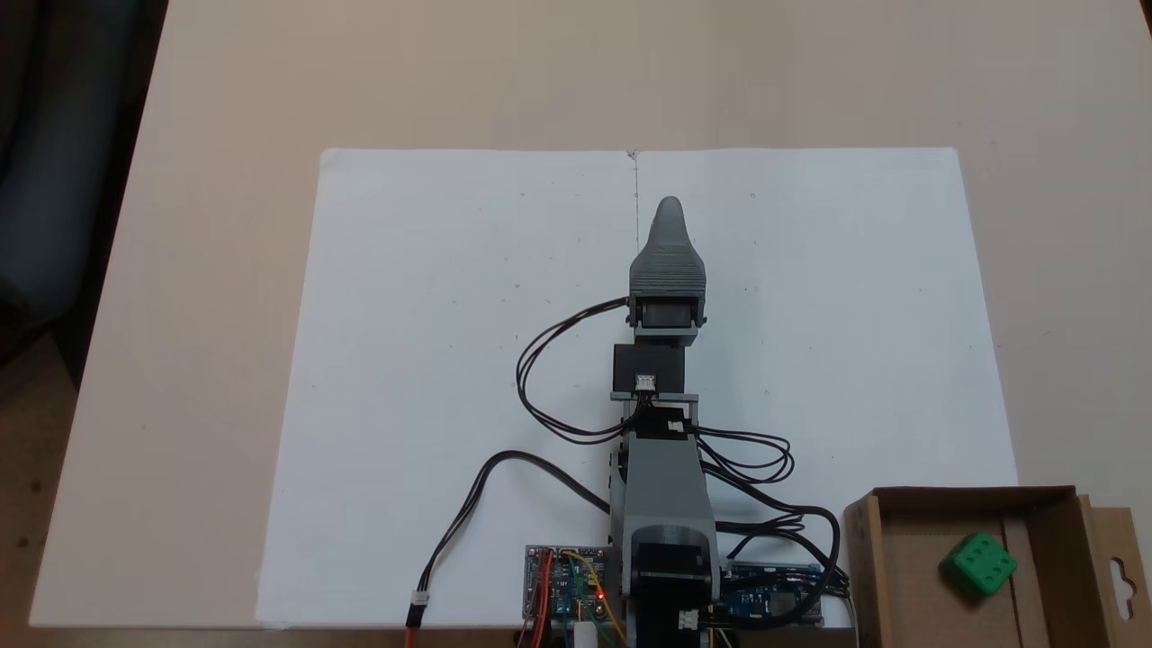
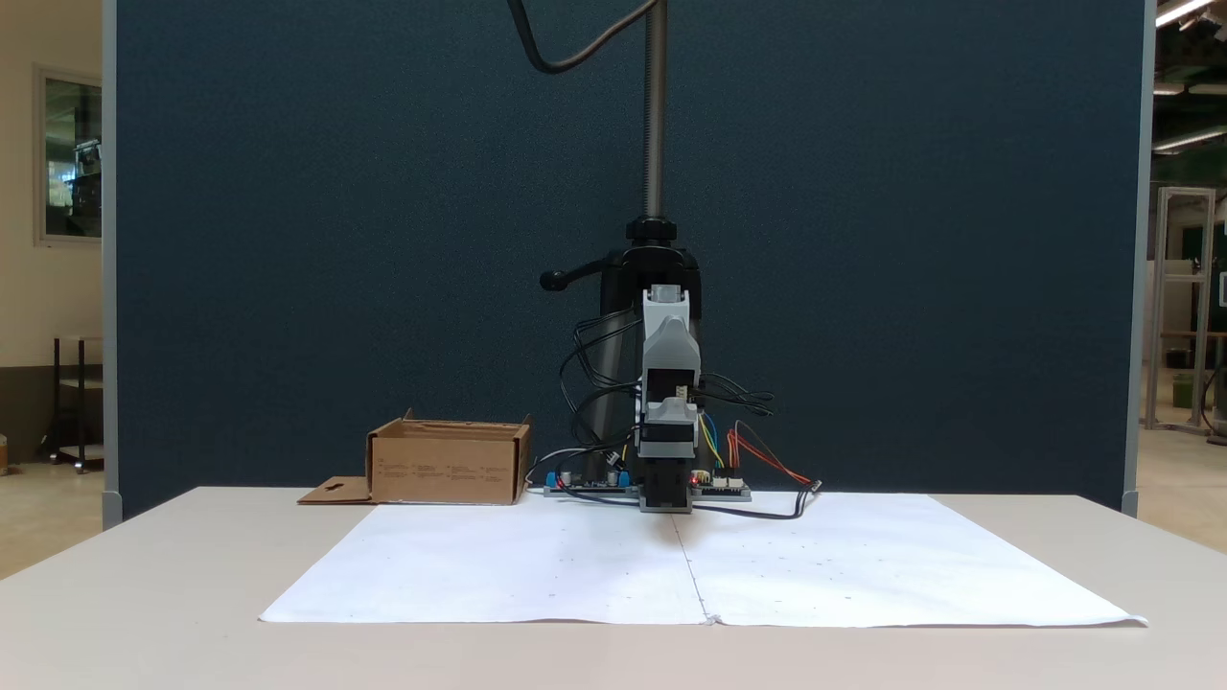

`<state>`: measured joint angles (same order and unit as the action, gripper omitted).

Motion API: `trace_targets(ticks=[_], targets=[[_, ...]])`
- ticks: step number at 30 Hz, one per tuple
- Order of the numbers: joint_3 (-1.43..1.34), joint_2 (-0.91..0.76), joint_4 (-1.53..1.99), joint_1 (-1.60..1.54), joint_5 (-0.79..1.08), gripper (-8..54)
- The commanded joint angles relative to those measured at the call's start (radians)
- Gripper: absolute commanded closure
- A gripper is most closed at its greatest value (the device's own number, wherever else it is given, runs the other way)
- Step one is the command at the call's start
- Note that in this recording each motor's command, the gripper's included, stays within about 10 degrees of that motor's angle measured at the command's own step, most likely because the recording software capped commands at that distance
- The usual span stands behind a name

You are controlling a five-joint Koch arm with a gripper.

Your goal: Grasp a green dice and put it in the bin.

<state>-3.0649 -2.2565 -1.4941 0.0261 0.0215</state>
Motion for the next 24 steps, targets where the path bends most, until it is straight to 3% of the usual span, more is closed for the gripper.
trace_targets(ticks=[1,24], targets=[[-0.066,-0.114,-0.081,0.015,0.072,-1.4],[-0.066,-0.114,-0.08,0.015,0.071,0.2]])
